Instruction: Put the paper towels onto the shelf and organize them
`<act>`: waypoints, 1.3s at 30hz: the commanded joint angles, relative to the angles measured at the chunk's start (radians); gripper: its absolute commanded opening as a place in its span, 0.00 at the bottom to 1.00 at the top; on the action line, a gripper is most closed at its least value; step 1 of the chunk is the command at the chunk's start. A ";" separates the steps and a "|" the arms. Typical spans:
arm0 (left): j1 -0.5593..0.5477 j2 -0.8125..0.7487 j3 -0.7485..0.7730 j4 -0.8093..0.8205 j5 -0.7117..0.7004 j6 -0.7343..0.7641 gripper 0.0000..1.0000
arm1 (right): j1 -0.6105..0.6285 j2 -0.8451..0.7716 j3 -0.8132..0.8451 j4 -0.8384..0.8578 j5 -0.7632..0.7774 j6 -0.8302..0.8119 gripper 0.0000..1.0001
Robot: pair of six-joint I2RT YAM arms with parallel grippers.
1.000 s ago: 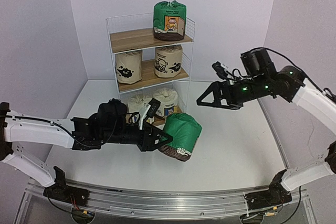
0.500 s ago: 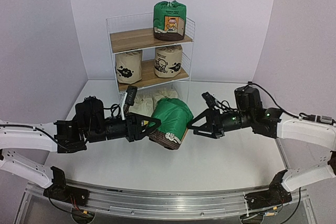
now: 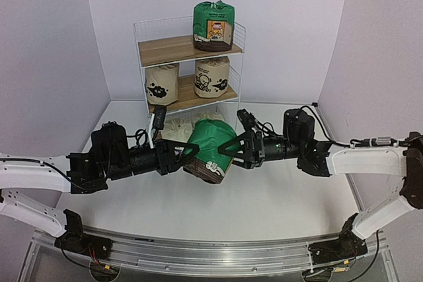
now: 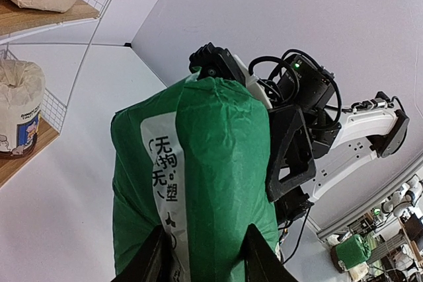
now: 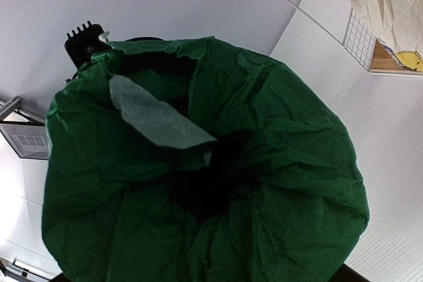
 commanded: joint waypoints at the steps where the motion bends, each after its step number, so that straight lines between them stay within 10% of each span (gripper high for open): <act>1: -0.014 -0.015 0.019 0.094 0.049 -0.006 0.00 | 0.029 -0.015 0.074 0.172 -0.057 0.013 0.63; 4: -0.014 -0.009 0.051 0.033 0.022 -0.007 0.04 | 0.029 -0.030 0.072 0.161 -0.024 0.013 0.45; 16: -0.014 -0.056 0.146 -0.235 -0.177 0.018 0.97 | 0.035 -0.139 0.244 -0.405 0.283 -0.235 0.16; 26: -0.014 -0.274 0.152 -0.580 -0.433 -0.004 1.00 | 0.108 -0.084 0.640 -0.832 0.565 -0.450 0.17; 39: -0.014 -0.462 0.123 -0.958 -0.593 -0.200 1.00 | 0.192 0.250 1.251 -0.944 0.807 -0.682 0.18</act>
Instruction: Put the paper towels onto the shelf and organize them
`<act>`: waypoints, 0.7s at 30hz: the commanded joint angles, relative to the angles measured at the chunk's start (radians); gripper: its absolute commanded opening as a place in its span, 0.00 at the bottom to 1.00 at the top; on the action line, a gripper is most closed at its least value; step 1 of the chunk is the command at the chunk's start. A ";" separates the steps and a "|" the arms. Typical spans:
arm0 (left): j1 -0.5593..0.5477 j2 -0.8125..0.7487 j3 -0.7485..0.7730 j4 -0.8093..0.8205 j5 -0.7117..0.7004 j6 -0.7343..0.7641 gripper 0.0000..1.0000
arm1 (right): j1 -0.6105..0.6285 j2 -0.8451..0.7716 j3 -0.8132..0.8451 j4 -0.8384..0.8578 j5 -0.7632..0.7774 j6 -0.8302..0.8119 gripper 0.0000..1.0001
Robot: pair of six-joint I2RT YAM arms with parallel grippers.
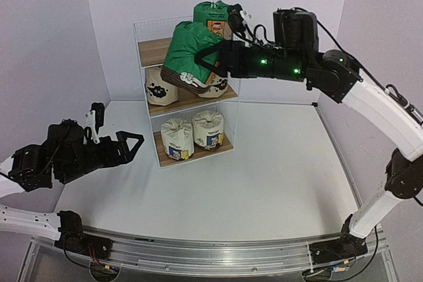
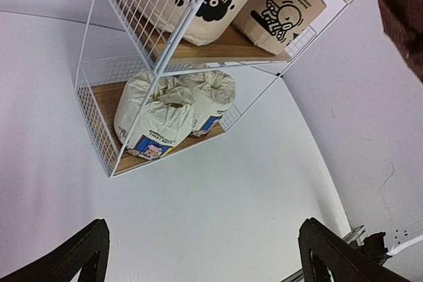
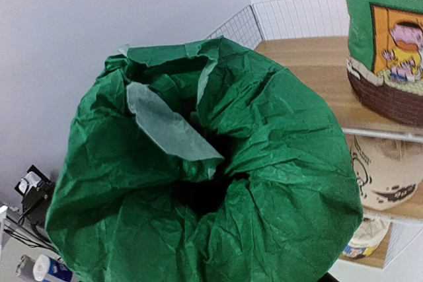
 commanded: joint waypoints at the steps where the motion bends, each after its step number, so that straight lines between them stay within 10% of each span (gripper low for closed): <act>1: -0.003 -0.043 0.003 -0.104 -0.048 -0.056 1.00 | 0.015 0.114 0.203 0.012 0.122 -0.131 0.18; 21: -0.002 -0.009 -0.090 0.014 0.036 -0.053 1.00 | 0.016 0.498 0.663 0.053 0.419 -0.160 0.26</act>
